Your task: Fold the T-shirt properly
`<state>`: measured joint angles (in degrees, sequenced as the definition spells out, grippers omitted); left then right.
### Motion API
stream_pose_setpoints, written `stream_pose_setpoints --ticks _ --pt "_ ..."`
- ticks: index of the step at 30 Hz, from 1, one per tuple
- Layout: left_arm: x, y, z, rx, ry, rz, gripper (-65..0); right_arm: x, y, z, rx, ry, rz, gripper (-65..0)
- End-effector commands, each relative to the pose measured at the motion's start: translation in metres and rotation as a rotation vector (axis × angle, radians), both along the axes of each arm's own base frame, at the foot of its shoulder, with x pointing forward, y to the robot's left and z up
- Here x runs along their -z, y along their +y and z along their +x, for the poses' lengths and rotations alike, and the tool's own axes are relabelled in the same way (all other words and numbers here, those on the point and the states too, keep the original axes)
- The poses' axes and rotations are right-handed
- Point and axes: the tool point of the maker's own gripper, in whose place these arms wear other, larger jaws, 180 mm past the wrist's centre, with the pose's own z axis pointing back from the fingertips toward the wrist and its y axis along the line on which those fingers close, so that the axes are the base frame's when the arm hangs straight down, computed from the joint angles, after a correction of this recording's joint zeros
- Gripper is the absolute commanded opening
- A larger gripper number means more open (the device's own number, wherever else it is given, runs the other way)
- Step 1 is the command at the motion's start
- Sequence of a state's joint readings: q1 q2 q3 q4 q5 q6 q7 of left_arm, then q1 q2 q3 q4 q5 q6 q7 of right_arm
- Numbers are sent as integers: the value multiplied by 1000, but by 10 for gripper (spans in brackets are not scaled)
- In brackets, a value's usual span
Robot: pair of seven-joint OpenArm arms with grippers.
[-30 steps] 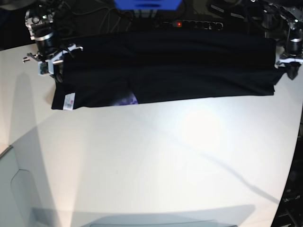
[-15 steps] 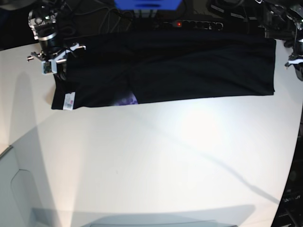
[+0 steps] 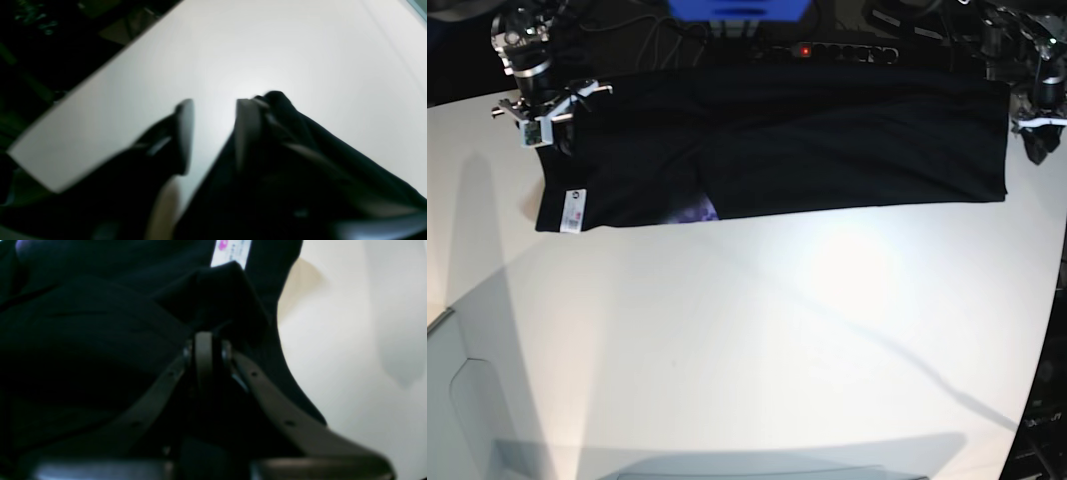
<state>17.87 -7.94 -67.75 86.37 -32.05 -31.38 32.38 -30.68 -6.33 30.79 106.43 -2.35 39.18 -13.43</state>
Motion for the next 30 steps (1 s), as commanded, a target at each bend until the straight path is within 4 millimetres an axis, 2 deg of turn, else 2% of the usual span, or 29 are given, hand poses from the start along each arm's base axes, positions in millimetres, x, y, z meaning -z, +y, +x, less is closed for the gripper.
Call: stream_pose_setpoints --ticks 1,2,6,9,13,16,20,25,27,30 --pt "-16 5 3 6 -38 38 -336 -11 0 4 -13 -45 1 -560" --pt "-16 5 4 7 -40 38 -316 -11 0 4 -12 -44 1 -522" --pt "-14 4 3 5 -42 27 -310 -12 -2 -1 -16 -40 -7 -376" --pt "-10 3 3 1 -36 21 -309 -18 -4 0 -8 -55 -15 -319" --pt "8 2 -2 -21 -20 -29 -308 -30 -17 -1 58 -86 -34 -310" --pt "18 4 0 -35 -21 -64 -308 -44 -25 7 82 -130 -59 -310" --pt "28 4 -3 -47 -15 -90 -308 -47 -20 13 69 -142 -54 -310" --pt "32 -2 12 -12 -14 -105 -308 -36 18 19 -20 -124 18 -310" --pt "39 -6 15 4 -2 -121 -308 -21 31 15 -41 -83 56 -310" --pt "47 -14 20 28 12 -140 -308 -2 39 16 -46 -33 94 -310"
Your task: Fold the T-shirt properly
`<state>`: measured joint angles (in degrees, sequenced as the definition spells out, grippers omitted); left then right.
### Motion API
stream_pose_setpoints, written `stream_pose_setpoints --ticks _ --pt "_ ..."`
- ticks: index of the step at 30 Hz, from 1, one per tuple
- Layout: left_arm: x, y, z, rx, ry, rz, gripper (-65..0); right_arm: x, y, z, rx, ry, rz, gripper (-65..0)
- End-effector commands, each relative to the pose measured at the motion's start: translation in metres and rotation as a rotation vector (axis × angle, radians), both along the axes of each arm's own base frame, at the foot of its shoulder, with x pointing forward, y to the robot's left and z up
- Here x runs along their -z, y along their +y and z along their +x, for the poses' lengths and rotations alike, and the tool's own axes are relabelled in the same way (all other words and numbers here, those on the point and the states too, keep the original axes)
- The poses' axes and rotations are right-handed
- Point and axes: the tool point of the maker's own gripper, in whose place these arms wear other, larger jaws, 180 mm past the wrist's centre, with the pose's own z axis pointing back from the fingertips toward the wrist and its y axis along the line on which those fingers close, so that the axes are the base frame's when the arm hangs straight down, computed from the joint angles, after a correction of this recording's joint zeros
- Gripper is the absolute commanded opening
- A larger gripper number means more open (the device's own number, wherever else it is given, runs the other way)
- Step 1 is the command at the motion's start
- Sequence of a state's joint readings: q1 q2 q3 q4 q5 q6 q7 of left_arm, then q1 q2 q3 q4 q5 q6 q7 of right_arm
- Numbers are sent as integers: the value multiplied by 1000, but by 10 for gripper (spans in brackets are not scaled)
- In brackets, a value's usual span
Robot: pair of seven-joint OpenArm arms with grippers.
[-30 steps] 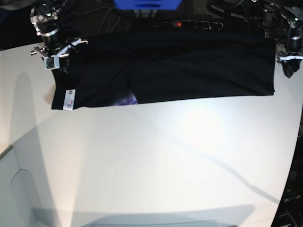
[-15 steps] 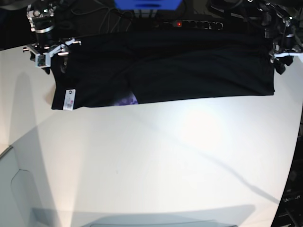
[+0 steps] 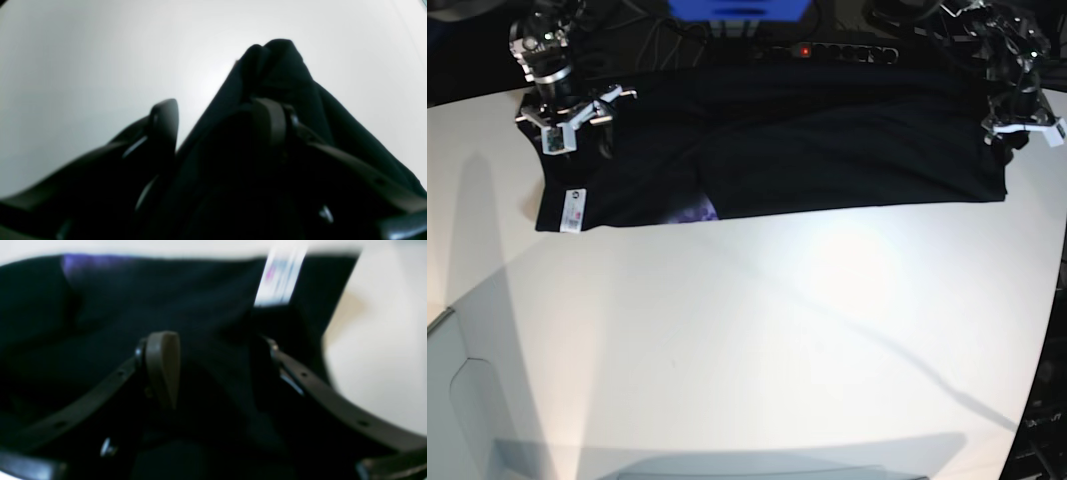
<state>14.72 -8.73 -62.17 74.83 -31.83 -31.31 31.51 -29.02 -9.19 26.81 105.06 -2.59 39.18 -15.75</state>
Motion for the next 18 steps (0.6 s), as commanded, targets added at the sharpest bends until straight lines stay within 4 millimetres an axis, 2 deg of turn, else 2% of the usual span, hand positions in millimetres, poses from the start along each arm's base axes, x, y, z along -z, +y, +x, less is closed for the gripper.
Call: stream_pose_setpoints --ticks 1,9,13,15,18 --pt "-13 6 6 7 -35 28 -308 -7 4 7 -13 -40 23 -310" --pt "-9 4 3 15 -23 23 -312 24 10 0 2 29 79 -310" --pt "2 9 -2 6 7 0 -325 31 12 3 5 41 96 -310" --pt "10 13 -5 -5 22 -20 -400 35 11 2 11 51 101 -310" --pt "19 17 -6 -20 34 -46 -546 37 11 0 11 56 103 -310"
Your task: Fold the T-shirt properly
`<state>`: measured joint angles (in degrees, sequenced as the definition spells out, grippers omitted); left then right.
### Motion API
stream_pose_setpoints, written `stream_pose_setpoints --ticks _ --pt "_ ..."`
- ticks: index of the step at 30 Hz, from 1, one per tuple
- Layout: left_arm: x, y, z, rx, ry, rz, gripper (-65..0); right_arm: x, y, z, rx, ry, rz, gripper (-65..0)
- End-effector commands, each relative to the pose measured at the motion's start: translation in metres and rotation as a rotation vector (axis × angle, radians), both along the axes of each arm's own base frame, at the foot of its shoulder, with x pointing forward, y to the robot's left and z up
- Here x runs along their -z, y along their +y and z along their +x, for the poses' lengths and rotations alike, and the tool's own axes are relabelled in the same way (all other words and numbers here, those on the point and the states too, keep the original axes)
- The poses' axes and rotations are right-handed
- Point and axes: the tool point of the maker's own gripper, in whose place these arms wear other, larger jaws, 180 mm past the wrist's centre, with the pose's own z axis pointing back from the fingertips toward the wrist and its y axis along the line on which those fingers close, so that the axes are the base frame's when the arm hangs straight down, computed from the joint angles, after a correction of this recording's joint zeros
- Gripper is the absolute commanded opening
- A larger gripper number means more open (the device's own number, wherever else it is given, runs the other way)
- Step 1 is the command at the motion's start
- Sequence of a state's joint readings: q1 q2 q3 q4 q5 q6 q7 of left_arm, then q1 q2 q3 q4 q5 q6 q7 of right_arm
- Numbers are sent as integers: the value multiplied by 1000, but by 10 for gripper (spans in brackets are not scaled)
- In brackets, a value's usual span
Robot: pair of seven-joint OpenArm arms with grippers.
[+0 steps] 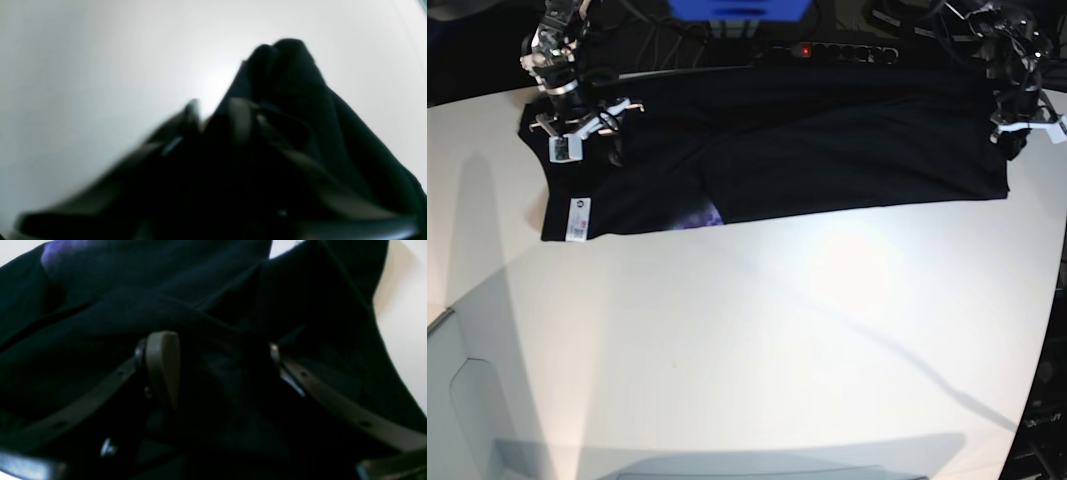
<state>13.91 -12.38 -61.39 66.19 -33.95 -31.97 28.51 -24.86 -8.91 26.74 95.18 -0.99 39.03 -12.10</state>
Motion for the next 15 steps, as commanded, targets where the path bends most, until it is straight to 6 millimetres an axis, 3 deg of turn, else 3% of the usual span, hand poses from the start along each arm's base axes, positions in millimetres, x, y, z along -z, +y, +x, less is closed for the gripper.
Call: stream_pose_setpoints --ticks 1,3,7,11,13,15 --pt "5 2 -3 13 46 -5 -585 9 3 -11 -23 55 -7 -310" --pt "6 3 -2 11 48 -8 -650 8 3 -10 -23 54 -7 -310" --pt "1 4 -1 18 40 -2 -649 7 2 -10 -24 51 -10 -310" --pt "-29 11 -1 34 9 88 -648 6 2 -10 -24 50 -11 -310" --pt "-48 15 -5 30 -19 129 -613 6 3 -10 -25 50 -11 -310" --pt "-67 13 -6 26 -68 150 -526 7 3 -11 -25 52 -11 -310"
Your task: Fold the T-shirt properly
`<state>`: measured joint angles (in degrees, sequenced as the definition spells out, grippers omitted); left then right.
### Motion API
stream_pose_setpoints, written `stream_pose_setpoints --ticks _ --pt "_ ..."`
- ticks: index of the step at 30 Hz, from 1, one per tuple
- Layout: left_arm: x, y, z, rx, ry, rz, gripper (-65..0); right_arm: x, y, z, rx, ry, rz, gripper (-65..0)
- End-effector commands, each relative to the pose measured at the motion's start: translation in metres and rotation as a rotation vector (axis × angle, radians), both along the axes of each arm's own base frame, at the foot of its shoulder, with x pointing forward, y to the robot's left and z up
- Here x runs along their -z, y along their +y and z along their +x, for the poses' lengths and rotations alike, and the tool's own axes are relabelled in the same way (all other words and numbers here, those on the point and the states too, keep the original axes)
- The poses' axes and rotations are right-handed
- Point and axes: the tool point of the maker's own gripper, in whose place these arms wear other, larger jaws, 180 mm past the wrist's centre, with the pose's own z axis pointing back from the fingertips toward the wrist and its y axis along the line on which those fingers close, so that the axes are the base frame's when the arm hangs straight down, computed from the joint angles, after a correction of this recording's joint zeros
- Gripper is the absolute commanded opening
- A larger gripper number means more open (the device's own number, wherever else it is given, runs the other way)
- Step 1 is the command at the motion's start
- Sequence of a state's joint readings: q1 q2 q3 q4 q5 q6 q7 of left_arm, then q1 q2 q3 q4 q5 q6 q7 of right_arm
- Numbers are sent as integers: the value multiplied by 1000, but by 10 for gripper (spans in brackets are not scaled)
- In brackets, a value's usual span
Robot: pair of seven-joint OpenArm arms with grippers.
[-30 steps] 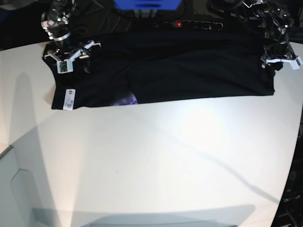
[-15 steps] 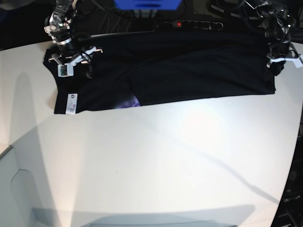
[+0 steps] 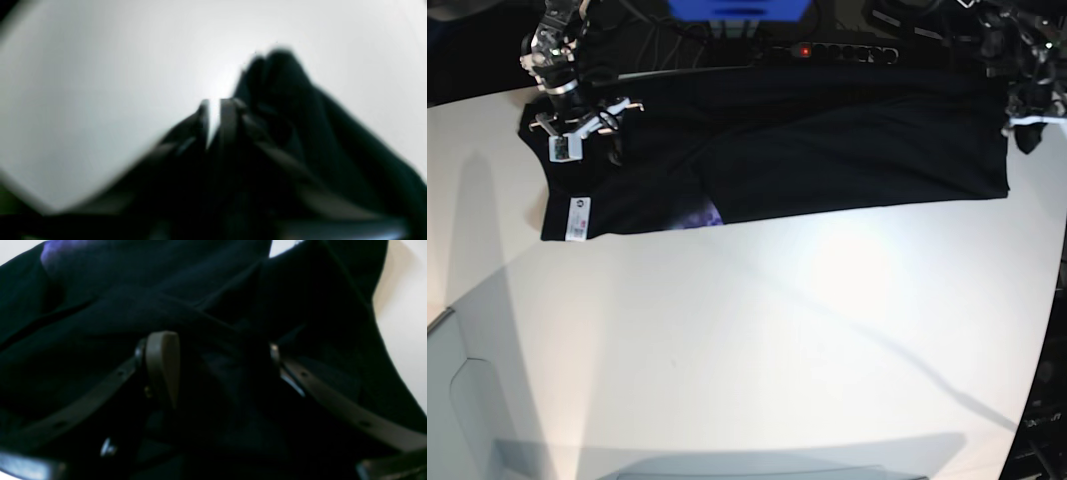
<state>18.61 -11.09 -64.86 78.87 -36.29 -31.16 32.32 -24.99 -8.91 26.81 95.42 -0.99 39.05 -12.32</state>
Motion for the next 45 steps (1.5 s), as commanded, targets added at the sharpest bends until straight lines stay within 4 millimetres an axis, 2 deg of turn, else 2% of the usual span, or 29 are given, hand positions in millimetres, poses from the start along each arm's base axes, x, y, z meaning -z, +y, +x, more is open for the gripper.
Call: stream_pose_setpoints --ticks 1,4,6,9,13,18,28,30,32,36,38,40,45 --pt "-24 5 6 18 -58 49 -474 7 4 -9 -26 47 -7 -310" --pt "-41 -1 6 42 -89 73 -269 6 4 -9 -28 46 -7 -310" --pt "-45 -5 8 51 -106 69 -142 6 4 -8 -28 46 -8 -310" --pt "-26 -20 12 80 -74 29 -34 6 4 -8 -28 46 -8 -310" --pt "1 -36 16 123 -14 -18 -8 6 4 -8 -28 47 -8 -310" --pt "23 -37 6 107 37 -51 -8 7 3 -9 -26 49 -9 -310" --pt "23 -32 2 100 46 -46 -13 6 4 -7 -27 45 -7 -310" --pt "23 -32 1 100 46 -47 -50 6 4 -7 -27 45 -7 -310" --pt "23 -32 2 100 45 -47 -137 6 4 -7 -28 45 -6 -310" --pt "23 -33 5 101 40 -47 -382 6 4 -7 -28 45 -6 -310" --pt "22 -32 6 100 37 -46 -474 6 3 -7 -24 46 -8 -310" --pt "21 -32 10 101 26 -46 -519 6 3 -7 -24 46 -8 -310" --pt "20 -32 11 101 23 -45 -584 6 3 -3 -22 39 -6 -310"
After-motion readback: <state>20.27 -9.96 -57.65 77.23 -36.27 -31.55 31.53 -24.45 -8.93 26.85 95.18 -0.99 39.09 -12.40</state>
